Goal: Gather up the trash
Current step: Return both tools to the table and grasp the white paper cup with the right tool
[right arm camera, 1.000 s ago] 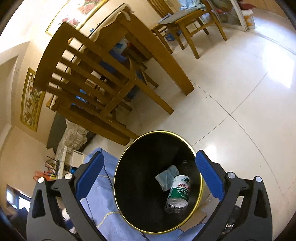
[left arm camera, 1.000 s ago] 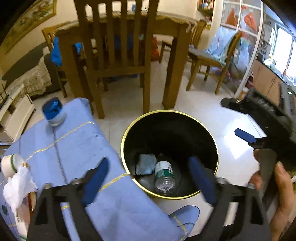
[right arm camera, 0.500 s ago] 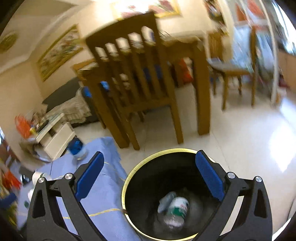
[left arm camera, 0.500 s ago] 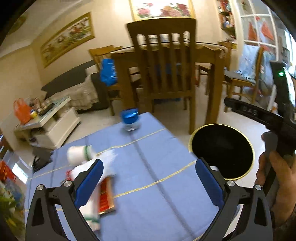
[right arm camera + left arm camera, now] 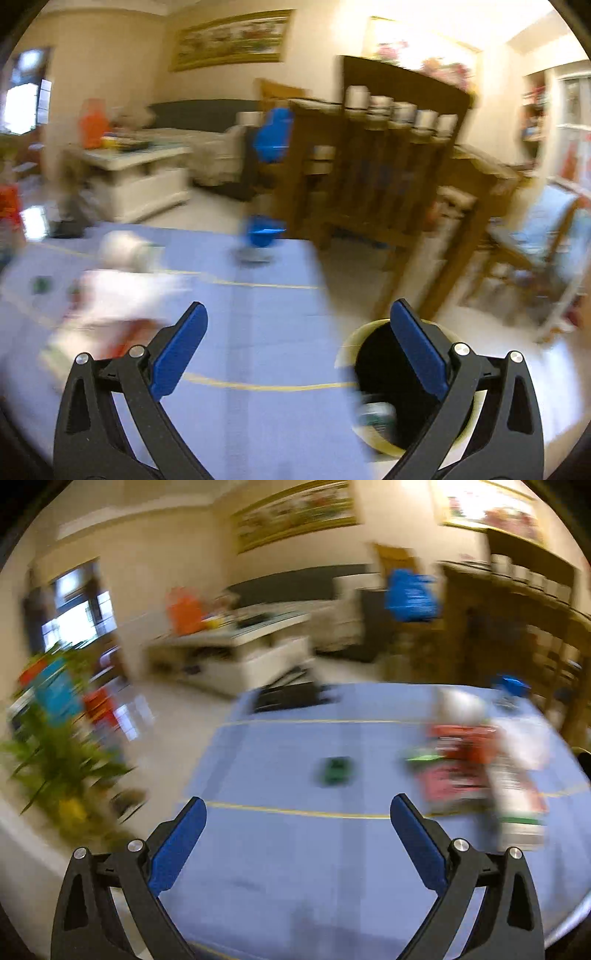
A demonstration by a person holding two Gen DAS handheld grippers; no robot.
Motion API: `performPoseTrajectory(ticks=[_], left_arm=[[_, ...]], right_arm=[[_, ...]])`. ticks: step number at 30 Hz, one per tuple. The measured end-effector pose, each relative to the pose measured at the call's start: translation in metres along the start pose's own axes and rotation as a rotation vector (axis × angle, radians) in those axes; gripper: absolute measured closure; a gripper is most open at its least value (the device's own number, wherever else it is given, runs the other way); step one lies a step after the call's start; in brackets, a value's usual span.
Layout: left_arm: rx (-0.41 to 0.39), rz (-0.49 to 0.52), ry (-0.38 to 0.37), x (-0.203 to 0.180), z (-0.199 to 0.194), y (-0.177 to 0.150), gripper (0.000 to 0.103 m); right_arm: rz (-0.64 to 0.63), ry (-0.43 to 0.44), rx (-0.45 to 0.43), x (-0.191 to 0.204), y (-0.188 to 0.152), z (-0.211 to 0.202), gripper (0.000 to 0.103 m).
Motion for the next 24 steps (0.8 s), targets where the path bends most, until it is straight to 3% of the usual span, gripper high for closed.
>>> performPoseTrajectory(ticks=[2,4,9,12,15,20,24], left_arm=[[0.002,-0.066,0.008,0.031,0.006,0.0,0.007],[-0.003,-0.121,0.002,0.05,0.009,0.0,0.007],[0.037,-0.208,-0.073,0.059,0.022,-0.01,0.007],[0.054,-0.222,-0.104,0.061,0.027,-0.012,0.007],[0.069,-0.244,-0.128,0.065,0.033,-0.018,0.007],[0.086,-0.271,-0.153,0.072,0.041,-0.023,0.007],[0.107,-0.271,-0.175,0.069,0.047,-0.025,0.007]], right_arm=[[-0.005,0.106,0.015,0.034,0.01,-0.006,0.005],[-0.036,0.134,0.053,0.067,0.026,-0.001,0.005],[0.004,0.227,0.23,0.129,0.071,0.064,0.005],[0.044,0.182,0.388,0.152,0.074,0.125,0.005],[0.118,0.193,0.487,0.17,0.068,0.166,0.005],[0.209,0.209,0.608,0.181,0.055,0.205,0.005],[0.203,0.201,0.648,0.183,0.043,0.215,0.006]])
Point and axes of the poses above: each gripper's, at about its wrist camera, not at the fingertips, and z roughly the way its jaws point, x to its left, y to its top, the point moved 7 cm from there along z, roughly the way its jaws point, and after that the axes turned 4 degrees about z, right-handed, at the moved point
